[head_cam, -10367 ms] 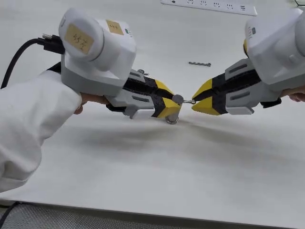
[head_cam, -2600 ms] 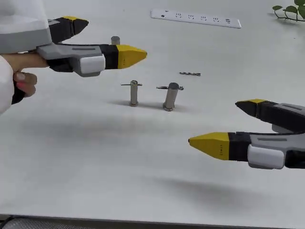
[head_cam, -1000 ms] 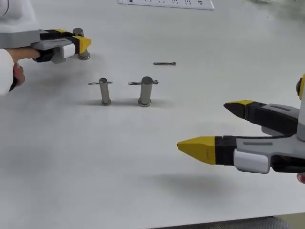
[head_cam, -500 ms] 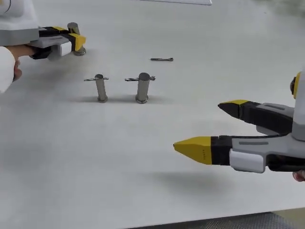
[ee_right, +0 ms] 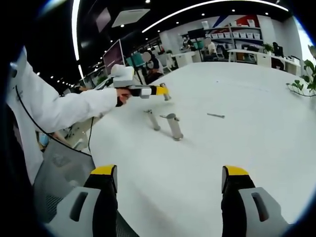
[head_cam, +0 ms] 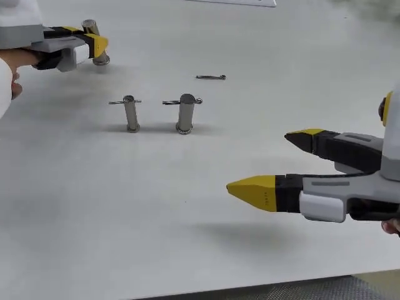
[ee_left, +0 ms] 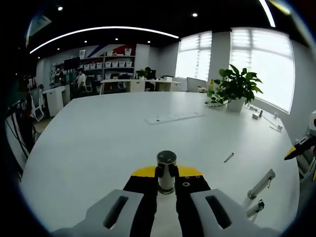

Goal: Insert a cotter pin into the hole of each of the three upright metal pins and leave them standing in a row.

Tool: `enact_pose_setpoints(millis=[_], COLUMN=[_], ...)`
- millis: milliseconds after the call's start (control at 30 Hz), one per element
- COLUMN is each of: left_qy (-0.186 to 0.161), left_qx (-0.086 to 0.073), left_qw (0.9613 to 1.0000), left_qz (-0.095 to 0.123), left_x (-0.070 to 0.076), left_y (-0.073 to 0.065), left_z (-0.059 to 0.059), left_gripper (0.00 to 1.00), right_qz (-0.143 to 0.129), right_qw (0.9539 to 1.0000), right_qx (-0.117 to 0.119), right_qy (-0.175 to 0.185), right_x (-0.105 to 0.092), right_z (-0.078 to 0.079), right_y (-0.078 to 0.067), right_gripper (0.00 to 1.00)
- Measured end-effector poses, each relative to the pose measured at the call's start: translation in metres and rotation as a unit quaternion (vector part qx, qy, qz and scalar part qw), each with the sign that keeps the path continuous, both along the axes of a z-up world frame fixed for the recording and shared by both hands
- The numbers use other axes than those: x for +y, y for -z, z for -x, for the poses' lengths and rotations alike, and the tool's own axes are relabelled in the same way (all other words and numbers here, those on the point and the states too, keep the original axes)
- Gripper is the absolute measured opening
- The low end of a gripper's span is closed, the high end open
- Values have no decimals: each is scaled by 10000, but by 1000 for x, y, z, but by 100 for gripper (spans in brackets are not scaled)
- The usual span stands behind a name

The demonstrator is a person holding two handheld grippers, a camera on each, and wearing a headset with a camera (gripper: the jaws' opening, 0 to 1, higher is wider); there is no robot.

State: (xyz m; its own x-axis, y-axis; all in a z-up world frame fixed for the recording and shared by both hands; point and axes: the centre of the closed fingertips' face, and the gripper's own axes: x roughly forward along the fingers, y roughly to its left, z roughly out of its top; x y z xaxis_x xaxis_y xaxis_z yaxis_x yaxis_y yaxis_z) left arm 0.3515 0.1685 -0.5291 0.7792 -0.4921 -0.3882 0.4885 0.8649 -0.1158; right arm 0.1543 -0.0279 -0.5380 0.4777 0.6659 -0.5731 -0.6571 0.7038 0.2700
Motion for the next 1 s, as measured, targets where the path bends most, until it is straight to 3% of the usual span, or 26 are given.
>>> enact_pose_setpoints(millis=[233, 267, 300, 433, 567, 767, 833, 1000], left_qy=[22, 39, 48, 66, 52, 47, 73, 77], left_qx=[-144, -149, -167, -281, -360, -351, -265, -234], left_qw=[9999, 9999, 9998, 9995, 9993, 9994, 9996, 9997], left_qz=[2, 23, 38, 92, 122, 27, 67, 0], left_x=[0, 3, 2, -1, 3, 6, 5, 0], left_y=[-31, -24, -27, -49, -62, -70, -70, -63], left_z=[27, 24, 27, 44, 53, 71, 81, 100], left_gripper=[9, 9, 9, 9, 9, 9, 9, 9], right_qz=[-21, -26, -27, -30, -70, -113, -136, -146], right_qw=[10000, 10000, 10000, 9999, 9998, 9996, 9995, 9995], right_qx=[-3, -5, -10, -57, -91, -173, -197, -225], right_qy=[-8, -23, -44, -138, -173, -182, -187, -191], right_x=[2, 2, 3, 7, 9, 7, 7, 8], right_z=[-1, 0, 0, 2, 3, 4, 5, 8], right_y=[-3, -4, -5, -8, -11, -15, -17, -19], right_gripper=[86, 86, 86, 85, 85, 86, 85, 86])
